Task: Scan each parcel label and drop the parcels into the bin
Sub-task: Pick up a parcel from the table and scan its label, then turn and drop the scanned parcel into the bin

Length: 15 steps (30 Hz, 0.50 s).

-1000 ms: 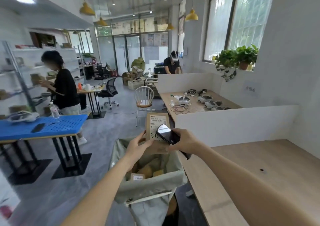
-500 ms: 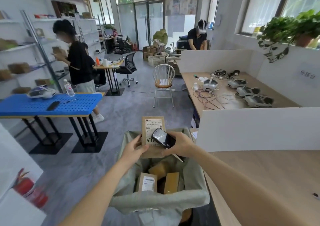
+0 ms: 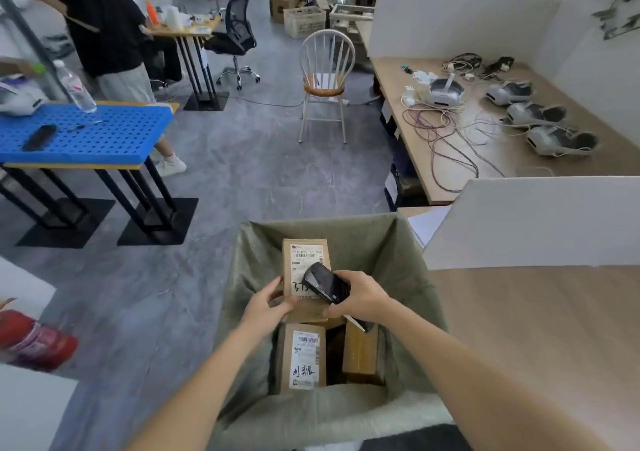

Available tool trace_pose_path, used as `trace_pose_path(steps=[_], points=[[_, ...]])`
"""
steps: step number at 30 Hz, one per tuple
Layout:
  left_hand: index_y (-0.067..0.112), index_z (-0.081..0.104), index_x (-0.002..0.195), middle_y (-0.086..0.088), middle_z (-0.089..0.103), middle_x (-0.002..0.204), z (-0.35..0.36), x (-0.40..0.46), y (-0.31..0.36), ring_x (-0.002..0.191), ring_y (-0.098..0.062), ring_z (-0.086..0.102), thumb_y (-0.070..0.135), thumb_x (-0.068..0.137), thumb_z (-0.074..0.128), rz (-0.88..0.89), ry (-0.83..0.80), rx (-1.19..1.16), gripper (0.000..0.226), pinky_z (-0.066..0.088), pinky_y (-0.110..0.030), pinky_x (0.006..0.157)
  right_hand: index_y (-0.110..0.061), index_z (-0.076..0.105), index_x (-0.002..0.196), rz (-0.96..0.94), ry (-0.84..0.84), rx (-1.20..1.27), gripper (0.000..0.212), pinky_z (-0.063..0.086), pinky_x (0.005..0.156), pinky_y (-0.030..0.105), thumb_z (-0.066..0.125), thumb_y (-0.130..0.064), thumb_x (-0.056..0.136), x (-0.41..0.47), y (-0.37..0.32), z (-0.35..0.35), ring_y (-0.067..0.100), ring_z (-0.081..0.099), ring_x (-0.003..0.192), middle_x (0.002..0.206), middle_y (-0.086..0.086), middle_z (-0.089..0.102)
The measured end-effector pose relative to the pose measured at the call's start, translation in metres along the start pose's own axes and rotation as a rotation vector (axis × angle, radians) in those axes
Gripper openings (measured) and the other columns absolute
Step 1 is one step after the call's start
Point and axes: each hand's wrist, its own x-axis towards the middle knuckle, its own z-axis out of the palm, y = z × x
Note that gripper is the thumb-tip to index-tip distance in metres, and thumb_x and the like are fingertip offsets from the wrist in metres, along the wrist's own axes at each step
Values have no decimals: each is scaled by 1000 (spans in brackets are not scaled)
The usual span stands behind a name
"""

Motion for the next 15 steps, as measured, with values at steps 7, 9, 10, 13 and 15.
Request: trace_pose_path(steps=[7,9,10,13,15], points=[[26,41,151,6,61,134,-8,72,-46,124,-9,55,29,85,78,-89,-61,-2,76,50,-40,105,-29,64,129,101,-21,-9,73,57,87,34,88,-42,62,66,23,37,9,66,99,108,-14,70],[28,39,152,7,60,136,-8,91,-58,126,-10,54,33,84,79,-103,-81,-5,78,49,-42,106,-28,61,133,120,-23,-13,73,56,87,32,87,-40,66,80,29,43,9,65,100,110,-14,69],[29,39,151,8,60,136,-8,99,-64,127,-9,54,35,83,79,-114,-86,-10,79,48,-43,107,-28,61,133,135,-24,-13,72,56,87,32,87,-39,66,87,32,45,8,65,100,110,-14,69],[28,40,151,10,61,135,-5,117,-79,128,-9,54,33,83,79,-157,-93,-10,78,45,-40,109,-26,62,132,172,-32,-21,70,56,83,30,86,-38,67,103,39,52,9,65,97,107,-14,68],[24,40,151,11,58,137,-2,124,-81,129,-8,52,22,87,76,-183,-87,16,74,43,-32,109,-25,62,132,188,-46,-32,71,54,82,29,87,-37,67,112,42,56,10,65,97,107,-13,68]])
